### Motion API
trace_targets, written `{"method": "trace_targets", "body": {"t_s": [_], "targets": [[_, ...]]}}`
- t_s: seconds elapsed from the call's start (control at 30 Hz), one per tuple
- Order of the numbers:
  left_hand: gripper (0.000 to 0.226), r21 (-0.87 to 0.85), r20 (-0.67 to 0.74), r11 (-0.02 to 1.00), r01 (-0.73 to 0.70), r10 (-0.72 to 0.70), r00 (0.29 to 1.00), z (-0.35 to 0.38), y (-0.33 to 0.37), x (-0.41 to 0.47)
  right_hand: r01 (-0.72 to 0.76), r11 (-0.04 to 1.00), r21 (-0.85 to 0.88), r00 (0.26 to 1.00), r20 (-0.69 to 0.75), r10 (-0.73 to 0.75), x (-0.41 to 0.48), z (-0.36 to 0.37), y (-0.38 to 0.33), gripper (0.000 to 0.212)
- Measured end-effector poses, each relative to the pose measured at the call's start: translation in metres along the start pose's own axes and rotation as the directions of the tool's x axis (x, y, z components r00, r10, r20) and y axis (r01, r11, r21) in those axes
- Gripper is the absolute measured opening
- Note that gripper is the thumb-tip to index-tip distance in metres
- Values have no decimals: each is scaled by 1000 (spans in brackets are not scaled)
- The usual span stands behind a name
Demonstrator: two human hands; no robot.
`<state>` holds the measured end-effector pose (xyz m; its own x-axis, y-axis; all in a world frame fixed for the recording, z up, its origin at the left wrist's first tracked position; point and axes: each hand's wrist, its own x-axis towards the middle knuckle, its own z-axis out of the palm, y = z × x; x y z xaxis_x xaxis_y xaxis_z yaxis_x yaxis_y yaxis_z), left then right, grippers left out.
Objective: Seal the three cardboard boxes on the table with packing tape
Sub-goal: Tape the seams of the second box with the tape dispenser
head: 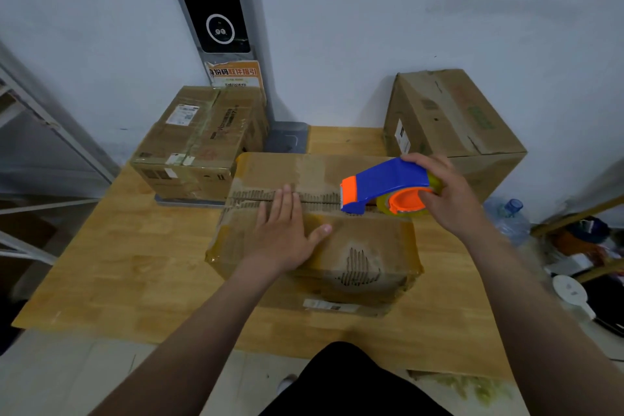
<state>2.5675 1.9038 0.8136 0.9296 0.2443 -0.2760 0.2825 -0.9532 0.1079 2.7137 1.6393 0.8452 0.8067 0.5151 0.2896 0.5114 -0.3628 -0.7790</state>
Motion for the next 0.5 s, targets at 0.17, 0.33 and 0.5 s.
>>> {"method": "trace_targets", "body": {"t_s": [0.17,0.33,0.5], "targets": [[105,13,2,1000,-22,22,1000,1,17,4,2,1000,-17,1000,-3,-2,-1,0,1,90],[98,7,5,997,-73,73,997,3,26,4,18,999,-32,1000,2,-18,1,2,-1,93],[96,-26,-5,996,-82,82,997,6,24,6,1,1000,-8,1000,-17,-1,-3,3,-2,88]]}}
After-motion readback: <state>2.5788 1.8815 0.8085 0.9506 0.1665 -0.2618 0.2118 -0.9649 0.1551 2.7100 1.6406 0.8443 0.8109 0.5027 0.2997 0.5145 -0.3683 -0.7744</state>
